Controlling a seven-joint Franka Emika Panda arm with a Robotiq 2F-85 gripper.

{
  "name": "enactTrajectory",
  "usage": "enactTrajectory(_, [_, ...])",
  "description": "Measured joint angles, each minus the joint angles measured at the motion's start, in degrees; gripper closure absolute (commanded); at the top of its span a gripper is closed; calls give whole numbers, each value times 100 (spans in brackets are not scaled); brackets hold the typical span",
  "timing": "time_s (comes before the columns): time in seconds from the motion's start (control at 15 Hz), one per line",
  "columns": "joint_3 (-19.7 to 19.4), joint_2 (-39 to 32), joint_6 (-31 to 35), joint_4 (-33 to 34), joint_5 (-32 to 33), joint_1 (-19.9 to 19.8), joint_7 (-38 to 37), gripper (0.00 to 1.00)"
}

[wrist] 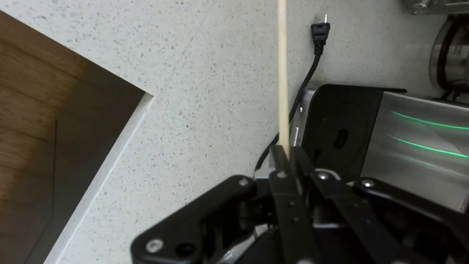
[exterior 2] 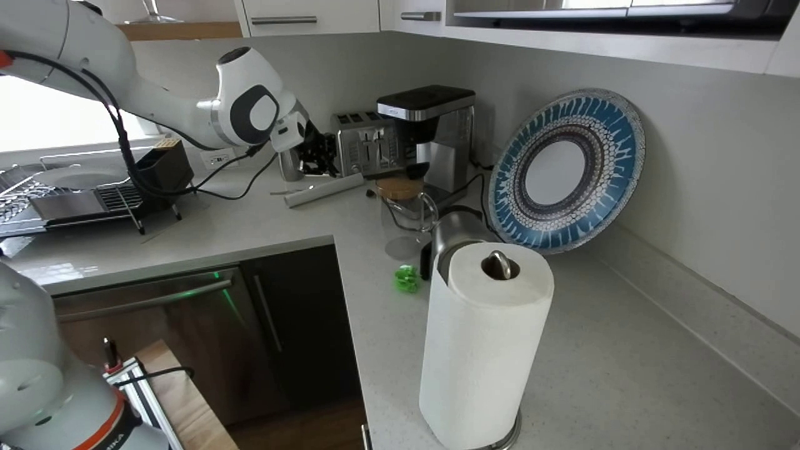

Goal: Put the wooden stick onto the coffee maker

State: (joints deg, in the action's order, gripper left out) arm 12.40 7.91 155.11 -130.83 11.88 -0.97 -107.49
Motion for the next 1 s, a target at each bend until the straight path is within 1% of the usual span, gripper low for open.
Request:
enactTrajectory(0.07, [85, -22, 0, 23, 329, -18, -296, 93])
enactTrajectory(0.2, [280, -81, 0, 88, 835, -26, -939, 93])
enactTrajectory(0.27, [331, -101, 0, 114, 906, -26, -1051, 93])
enactTrajectory(0.33, [346, -115, 0, 132, 922, -27, -1072, 98])
enactTrajectory(0.47, [341, -133, 0, 153, 926, -37, -1063, 98])
enactTrajectory(0.53, [343, -133, 0, 172, 1074, -72, -1289, 98])
enactTrajectory(0.8, [400, -175, 74, 392, 1914, -368, -2895, 98])
enactTrajectory(1.0, [440, -374, 75, 667, 2416, -562, -4077, 98])
